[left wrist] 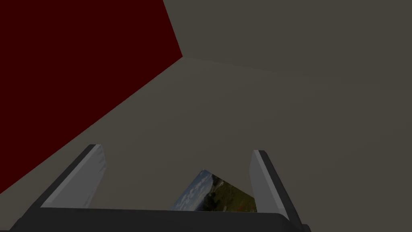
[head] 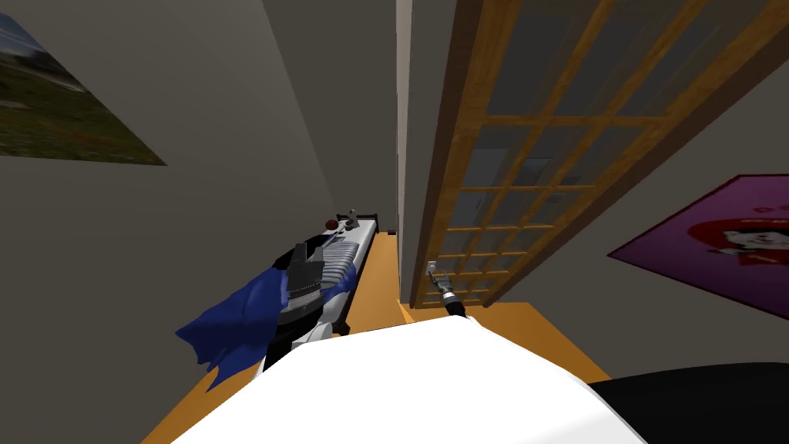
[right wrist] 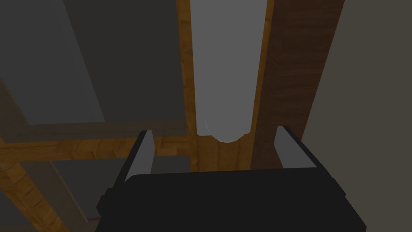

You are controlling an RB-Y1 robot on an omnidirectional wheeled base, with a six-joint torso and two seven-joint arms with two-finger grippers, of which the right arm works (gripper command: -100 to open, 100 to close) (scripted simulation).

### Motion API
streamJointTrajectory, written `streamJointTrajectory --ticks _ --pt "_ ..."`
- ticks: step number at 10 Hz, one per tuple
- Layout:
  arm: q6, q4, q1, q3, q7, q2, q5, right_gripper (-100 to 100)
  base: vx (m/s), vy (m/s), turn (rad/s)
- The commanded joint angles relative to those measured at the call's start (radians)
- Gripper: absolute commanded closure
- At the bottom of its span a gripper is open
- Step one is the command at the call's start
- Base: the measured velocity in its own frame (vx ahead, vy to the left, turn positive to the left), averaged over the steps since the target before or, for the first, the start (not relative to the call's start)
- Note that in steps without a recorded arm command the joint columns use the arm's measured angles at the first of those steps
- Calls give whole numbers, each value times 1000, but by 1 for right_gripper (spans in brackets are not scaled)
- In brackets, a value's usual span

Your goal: Pull the door open

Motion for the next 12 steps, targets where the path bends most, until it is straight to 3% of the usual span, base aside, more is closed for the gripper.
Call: streamJointTrajectory --ticks 1,2,3,4,9,10,11,12 --pt "-3 29 -23 -15 9 1 -7 -100 69 -8 91" --pt "1 47 -43 -28 17 4 -14 -100 96 13 166" --pt "-4 43 -35 -21 12 1 -10 -100 50 5 37" --pt "-4 43 -35 -21 12 1 -10 100 -7 -2 -34" --pt "-4 43 -35 -21 12 1 -10 100 -8 1 3" --pt "34 43 -34 -31 2 3 -44 100 -26 4 -8" --pt "34 43 -34 -31 2 3 -44 100 -29 11 -2" --pt "61 42 -34 -40 -5 3 -70 100 -27 12 -15"
